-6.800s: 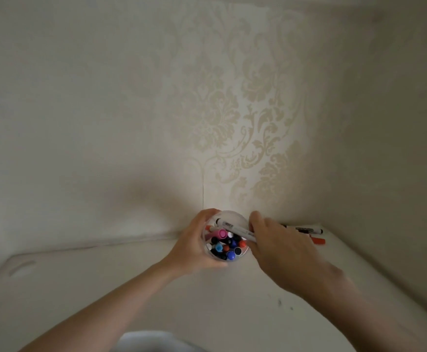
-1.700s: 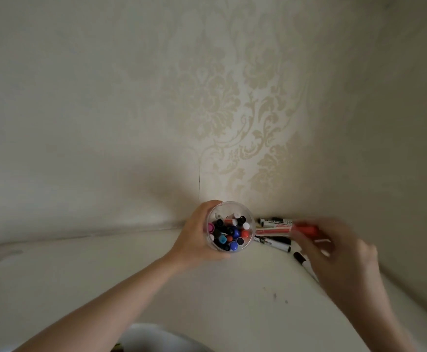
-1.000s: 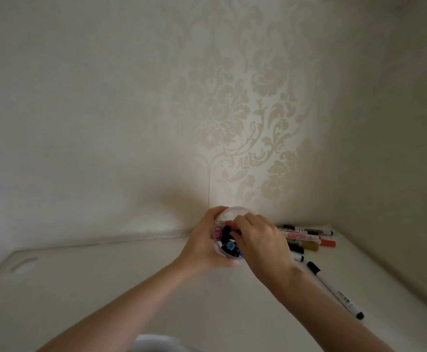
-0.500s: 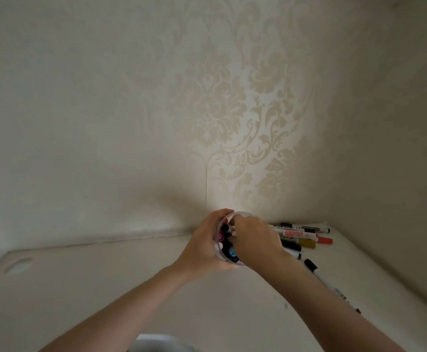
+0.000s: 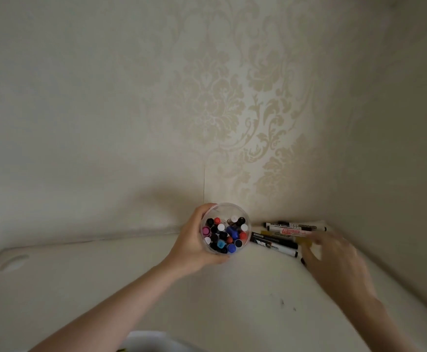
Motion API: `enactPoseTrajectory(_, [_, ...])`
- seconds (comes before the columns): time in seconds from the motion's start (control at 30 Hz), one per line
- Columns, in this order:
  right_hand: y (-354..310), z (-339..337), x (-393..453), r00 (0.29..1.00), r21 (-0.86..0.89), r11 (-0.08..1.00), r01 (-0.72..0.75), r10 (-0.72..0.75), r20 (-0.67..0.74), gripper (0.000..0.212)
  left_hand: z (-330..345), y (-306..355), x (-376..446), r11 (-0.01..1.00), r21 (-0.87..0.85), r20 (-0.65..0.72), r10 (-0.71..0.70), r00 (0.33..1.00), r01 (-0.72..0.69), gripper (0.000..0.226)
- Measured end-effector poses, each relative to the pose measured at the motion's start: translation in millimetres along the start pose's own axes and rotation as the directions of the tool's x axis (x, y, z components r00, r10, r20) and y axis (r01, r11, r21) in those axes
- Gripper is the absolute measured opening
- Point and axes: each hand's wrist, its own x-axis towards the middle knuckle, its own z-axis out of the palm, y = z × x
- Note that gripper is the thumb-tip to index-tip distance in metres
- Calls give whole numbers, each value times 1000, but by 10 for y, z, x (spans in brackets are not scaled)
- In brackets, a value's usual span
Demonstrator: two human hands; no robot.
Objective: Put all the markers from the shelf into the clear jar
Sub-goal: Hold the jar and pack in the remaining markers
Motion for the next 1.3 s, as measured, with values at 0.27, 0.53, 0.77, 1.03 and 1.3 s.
enactPoseTrajectory(0.27, [761,503,-456,950,-326,940,-101,188,249,33,100,13,9,1000,12,14,15,1000,-15,100])
enactPoseTrajectory(0.53, [97,-216,-437,889,291,906,306,-163,-429,6,118,57,25,1000,13,-8,-9,1000,9,97])
enactPoseTrajectory(0.77, [-660,-137,-213,856,348,816,462,-307,-416,12,186,86,17,999,47,-31,22,999,-21,92])
enactPoseTrajectory(1.03, [-887,359,-34,907,211,887,410,-372,-198,47,182,31,30,997,75,-24,25,999,-23,97])
enactPoseTrajectory(1.3, [159,868,306,999,97,995,24,-20,-40,31,101,11,43,999,34,-6,33,999,-33,97])
